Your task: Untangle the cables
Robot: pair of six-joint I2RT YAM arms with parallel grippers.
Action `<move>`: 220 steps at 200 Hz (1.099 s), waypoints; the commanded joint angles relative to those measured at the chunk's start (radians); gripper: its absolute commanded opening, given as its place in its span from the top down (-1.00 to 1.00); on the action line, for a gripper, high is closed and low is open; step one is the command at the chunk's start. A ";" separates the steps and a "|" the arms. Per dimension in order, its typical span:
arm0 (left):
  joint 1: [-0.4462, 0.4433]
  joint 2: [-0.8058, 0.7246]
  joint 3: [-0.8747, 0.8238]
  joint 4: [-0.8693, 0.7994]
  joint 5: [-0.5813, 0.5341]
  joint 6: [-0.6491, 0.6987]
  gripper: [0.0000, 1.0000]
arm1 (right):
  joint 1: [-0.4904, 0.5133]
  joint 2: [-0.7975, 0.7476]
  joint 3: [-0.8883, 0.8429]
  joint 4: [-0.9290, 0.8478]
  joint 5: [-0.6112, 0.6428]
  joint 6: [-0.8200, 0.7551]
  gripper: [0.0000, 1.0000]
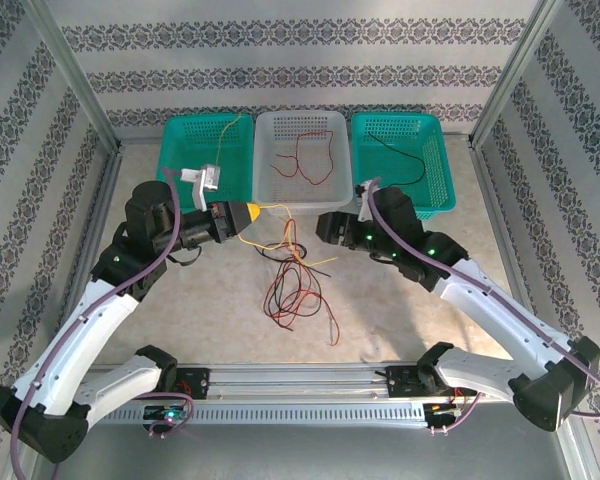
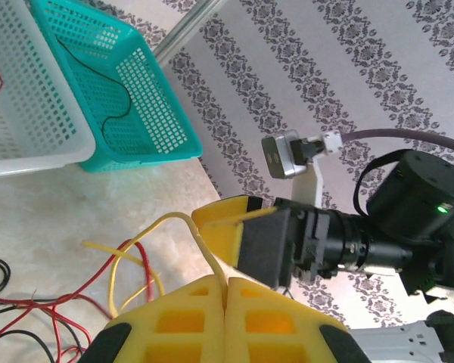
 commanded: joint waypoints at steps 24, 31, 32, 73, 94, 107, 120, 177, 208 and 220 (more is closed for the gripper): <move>0.016 0.004 0.025 0.085 0.069 -0.037 1.00 | 0.098 0.161 0.123 0.171 -0.044 -0.007 -0.52; 0.016 0.007 0.029 0.087 0.073 -0.039 1.00 | 0.116 0.196 0.149 0.149 -0.012 -0.017 -0.52; 0.016 0.007 0.030 0.088 0.075 -0.040 1.00 | 0.119 0.201 0.152 0.145 -0.007 -0.018 -0.52; 0.025 0.007 0.076 0.069 0.089 -0.031 1.00 | 0.091 0.335 0.125 0.138 0.034 0.061 -0.32; 0.045 0.006 0.120 0.026 0.080 -0.009 1.00 | 0.088 0.355 0.035 0.140 0.053 0.093 -0.13; 0.059 0.006 0.151 -0.014 0.057 0.012 1.00 | 0.080 0.365 -0.031 0.150 0.057 0.112 -0.06; 0.069 0.007 0.182 -0.055 0.029 0.037 1.00 | 0.068 0.376 -0.089 0.159 0.059 0.128 0.03; 0.126 0.010 0.232 -0.107 -0.029 0.063 1.00 | -0.074 0.457 -0.194 0.171 0.020 0.133 0.23; 0.169 -0.001 0.267 -0.182 -0.101 0.090 1.00 | -0.124 0.446 -0.197 0.164 0.001 0.110 0.21; 0.187 0.000 0.287 -0.217 -0.138 0.111 1.00 | -0.129 0.425 -0.188 0.143 0.000 0.097 0.10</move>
